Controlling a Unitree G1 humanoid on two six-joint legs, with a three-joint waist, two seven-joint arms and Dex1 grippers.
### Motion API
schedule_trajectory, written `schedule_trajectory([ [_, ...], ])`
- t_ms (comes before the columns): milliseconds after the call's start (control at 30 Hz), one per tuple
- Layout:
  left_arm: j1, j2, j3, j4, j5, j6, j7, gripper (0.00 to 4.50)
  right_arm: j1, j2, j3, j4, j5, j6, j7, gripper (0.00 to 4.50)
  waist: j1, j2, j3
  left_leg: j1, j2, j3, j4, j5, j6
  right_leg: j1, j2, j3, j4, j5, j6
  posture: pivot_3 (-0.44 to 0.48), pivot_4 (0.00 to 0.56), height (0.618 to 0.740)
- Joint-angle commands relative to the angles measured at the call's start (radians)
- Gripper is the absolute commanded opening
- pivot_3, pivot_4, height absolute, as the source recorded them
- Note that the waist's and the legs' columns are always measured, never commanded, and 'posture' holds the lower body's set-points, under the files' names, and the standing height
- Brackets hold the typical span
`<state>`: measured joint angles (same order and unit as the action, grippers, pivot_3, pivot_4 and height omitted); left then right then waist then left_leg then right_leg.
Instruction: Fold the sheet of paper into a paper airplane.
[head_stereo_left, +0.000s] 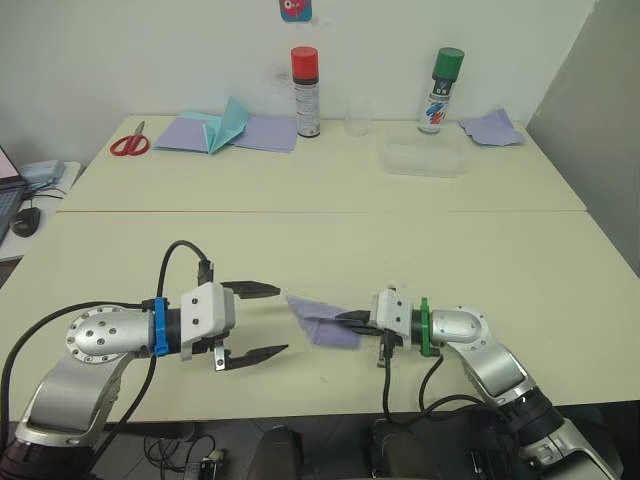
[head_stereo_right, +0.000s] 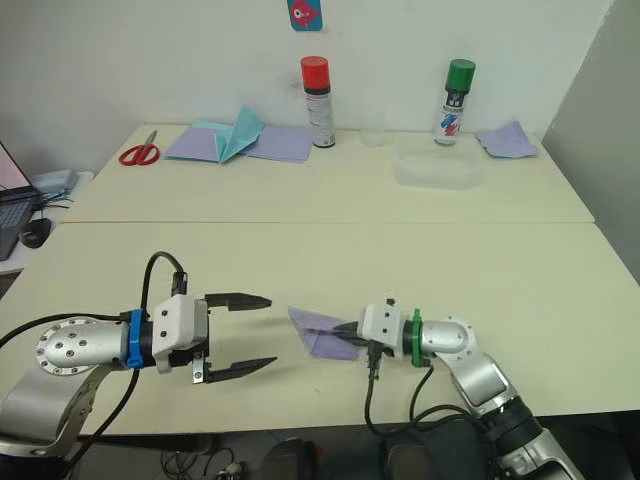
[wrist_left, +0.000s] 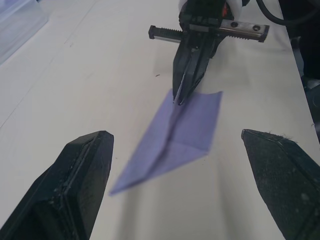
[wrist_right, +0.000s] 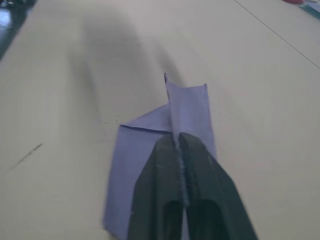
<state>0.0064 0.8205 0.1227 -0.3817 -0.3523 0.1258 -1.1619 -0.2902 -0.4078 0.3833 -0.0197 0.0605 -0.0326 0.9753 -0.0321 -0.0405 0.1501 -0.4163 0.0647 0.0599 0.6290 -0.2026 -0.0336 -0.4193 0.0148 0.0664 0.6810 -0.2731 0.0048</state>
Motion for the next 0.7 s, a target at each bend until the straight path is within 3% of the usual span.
schedule_trajectory([
  [33,0.006,0.015,0.016,-0.028,-0.021,-0.011,-0.001,4.5,-0.032,-0.04,-0.015,0.043,0.034,-0.12,0.092,0.03,0.0,0.0,0.0,0.0,0.0,0.0,0.0,0.0,0.0,0.0,0.0,0.0,0.0,0.0,0.0,0.0,0.15,0.74],
  [300,-0.011,0.021,0.001,0.027,-0.013,-0.054,-0.041,4.5,-0.173,-0.056,-0.032,0.301,0.091,-0.397,0.289,0.03,-0.001,0.0,0.0,0.001,0.0,0.001,0.0,0.0,0.0,0.001,0.001,0.0,0.0,-0.001,-0.001,0.0,0.15,0.74],
  [433,-0.017,0.016,-0.004,0.047,-0.008,-0.07,-0.041,4.5,-0.219,-0.019,-0.025,0.391,0.112,-0.435,0.335,0.03,-0.001,0.0,0.0,0.001,0.0,0.001,0.0,0.0,0.0,0.001,0.001,0.0,0.0,0.0,-0.001,0.0,0.15,0.74],
  [700,-0.015,0.011,-0.014,0.081,0.003,-0.105,-0.04,4.5,-0.237,0.013,-0.034,0.379,-0.001,-0.34,0.188,0.03,0.0,0.0,0.0,0.001,0.001,0.0,0.0,0.0,0.0,0.001,0.0,0.001,0.001,0.0,-0.001,0.0,0.15,0.74],
])
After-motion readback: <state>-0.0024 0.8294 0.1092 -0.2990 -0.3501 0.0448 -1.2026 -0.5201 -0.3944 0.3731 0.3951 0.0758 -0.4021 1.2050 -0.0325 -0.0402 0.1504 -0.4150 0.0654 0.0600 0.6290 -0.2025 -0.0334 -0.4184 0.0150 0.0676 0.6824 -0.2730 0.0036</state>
